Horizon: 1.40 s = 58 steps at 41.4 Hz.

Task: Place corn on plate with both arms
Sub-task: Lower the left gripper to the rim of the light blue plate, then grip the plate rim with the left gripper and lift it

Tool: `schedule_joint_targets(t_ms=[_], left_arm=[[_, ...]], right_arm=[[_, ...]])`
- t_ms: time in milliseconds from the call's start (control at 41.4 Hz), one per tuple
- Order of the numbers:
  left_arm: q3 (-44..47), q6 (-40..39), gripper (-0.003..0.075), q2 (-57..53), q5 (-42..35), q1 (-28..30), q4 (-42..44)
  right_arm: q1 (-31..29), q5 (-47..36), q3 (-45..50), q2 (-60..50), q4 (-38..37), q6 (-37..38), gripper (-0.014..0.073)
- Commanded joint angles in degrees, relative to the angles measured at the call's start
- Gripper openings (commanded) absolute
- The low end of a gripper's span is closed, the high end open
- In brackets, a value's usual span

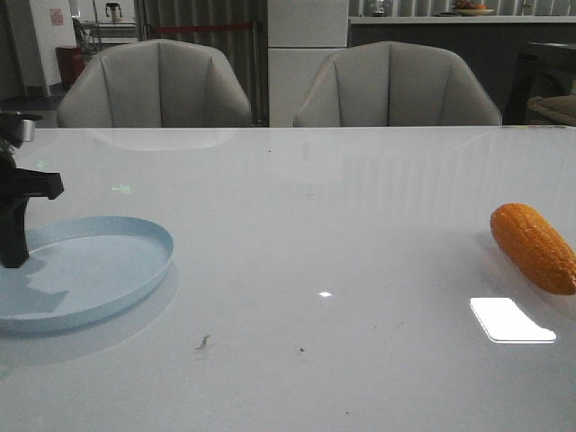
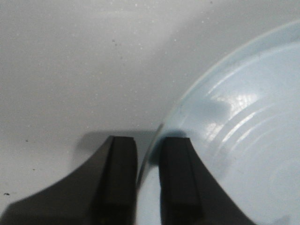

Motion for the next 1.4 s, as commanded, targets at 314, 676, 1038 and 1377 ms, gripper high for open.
schedule_joint_targets(t_ms=[314,676,1038,1377], left_arm=[[-4.04,-0.53,0.0096,-3.04,2.48,0.18,-1.04],[-18.03,-0.43,0.0096,-3.04,10.99,0.18,-10.10],[-25.07,-0.43,0.0096,-3.04,13.87,-6.23,-16.14],[-24.81,-3.65,0.0096,-2.78,10.10,-16.29,-14.34]], right_arm=[[-0.03,-4.32,-1.79,-0.49,-0.34,-0.13,0.0573],[-0.03,-4.32,-1.79,-0.49,-0.34,-0.13,0.0573],[-0.03,-4.32,-1.79,-0.49,-0.34,-0.13,0.0573],[-0.03,-4.32,-1.79,-0.49,-0.34,-0.13,0.0573]])
